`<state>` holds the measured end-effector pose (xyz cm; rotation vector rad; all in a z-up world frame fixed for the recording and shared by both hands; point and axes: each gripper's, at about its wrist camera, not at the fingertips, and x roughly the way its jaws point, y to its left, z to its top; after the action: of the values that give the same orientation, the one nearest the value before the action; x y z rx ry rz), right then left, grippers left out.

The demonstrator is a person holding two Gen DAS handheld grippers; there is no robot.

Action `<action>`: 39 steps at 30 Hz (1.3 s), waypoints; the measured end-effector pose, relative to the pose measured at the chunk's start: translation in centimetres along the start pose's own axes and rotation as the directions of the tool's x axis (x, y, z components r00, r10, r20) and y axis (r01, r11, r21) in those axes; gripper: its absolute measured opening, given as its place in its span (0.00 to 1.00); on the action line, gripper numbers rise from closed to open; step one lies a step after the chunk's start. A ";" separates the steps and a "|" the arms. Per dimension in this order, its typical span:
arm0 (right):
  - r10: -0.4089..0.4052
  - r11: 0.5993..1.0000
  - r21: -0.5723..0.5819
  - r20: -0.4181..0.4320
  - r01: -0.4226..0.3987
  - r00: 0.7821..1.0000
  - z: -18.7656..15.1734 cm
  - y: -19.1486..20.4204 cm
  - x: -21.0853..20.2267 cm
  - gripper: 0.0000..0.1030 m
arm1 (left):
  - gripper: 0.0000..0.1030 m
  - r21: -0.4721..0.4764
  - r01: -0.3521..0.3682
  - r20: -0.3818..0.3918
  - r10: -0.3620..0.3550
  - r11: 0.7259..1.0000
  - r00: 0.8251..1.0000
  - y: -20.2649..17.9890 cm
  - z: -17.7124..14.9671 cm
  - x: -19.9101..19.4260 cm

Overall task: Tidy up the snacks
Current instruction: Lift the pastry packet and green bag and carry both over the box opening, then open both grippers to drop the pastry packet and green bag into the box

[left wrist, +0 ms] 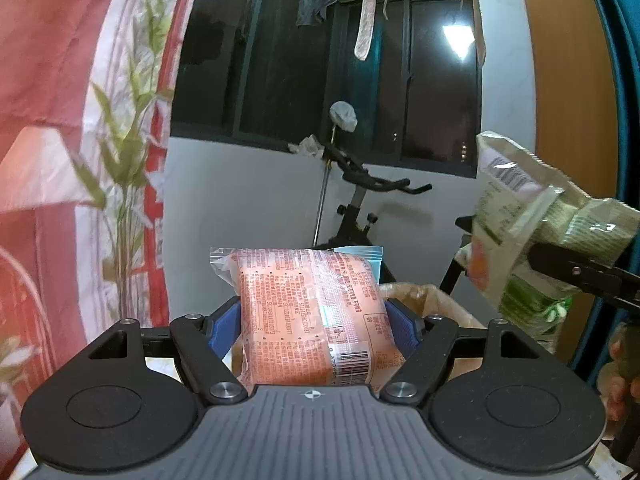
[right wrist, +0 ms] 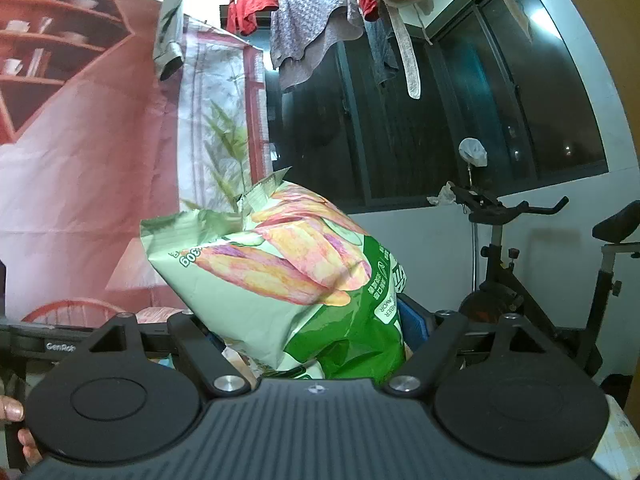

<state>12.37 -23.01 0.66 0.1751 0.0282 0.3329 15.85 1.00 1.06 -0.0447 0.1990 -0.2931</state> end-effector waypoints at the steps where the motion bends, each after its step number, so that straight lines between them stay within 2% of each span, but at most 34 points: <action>1: 0.002 1.000 0.004 0.001 -0.002 1.000 0.3 -0.3 0.8 0.79 | 0.75 0.004 0.001 0.006 -0.002 1.000 1.000 0.0 0.4 0.7; 9: -0.023 0.991 0.128 -0.034 0.027 0.999 0.1 -2.7 8.1 0.79 | 0.75 0.010 0.012 -0.041 -0.012 1.000 0.999 0.0 2.7 7.1; 17: -0.055 0.976 0.202 -0.115 0.078 0.992 -1.8 -4.8 12.6 0.79 | 0.75 0.040 -0.010 -0.106 0.014 0.999 0.994 0.0 2.5 11.7; 21: -0.082 0.967 0.224 -0.174 0.120 0.981 -3.2 -5.6 13.6 0.79 | 0.75 0.047 -0.011 -0.148 0.018 0.999 0.989 0.1 1.6 13.3; 23: -0.103 0.967 0.204 -0.224 0.150 0.969 -3.8 -5.9 14.1 0.79 | 0.75 0.053 -0.014 -0.166 0.023 0.999 0.986 0.2 1.2 13.9; 26: -0.118 0.966 0.195 -0.256 0.171 0.959 -4.4 -6.4 14.3 0.79 | 0.75 0.050 -0.018 -0.190 0.027 0.999 0.981 0.5 0.8 14.7; 30: -0.144 0.967 0.162 -0.293 0.198 0.945 -5.0 -6.7 14.5 0.80 | 0.75 0.042 0.012 -0.218 -0.002 0.999 0.976 1.0 0.5 15.6; 36: -0.160 0.965 0.145 -0.327 0.217 0.931 -5.2 -6.5 14.4 0.82 | 0.79 0.045 0.012 -0.204 -0.002 0.999 0.979 1.0 0.7 15.1; 39: -0.168 0.972 0.099 -0.334 0.212 0.927 -5.1 -5.7 14.2 0.88 | 0.80 0.045 0.017 -0.194 -0.008 0.999 0.981 0.9 1.0 14.5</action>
<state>27.36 -22.79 -5.39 0.2477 0.3928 0.1615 29.90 -2.36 -0.70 0.0294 0.3853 -0.3147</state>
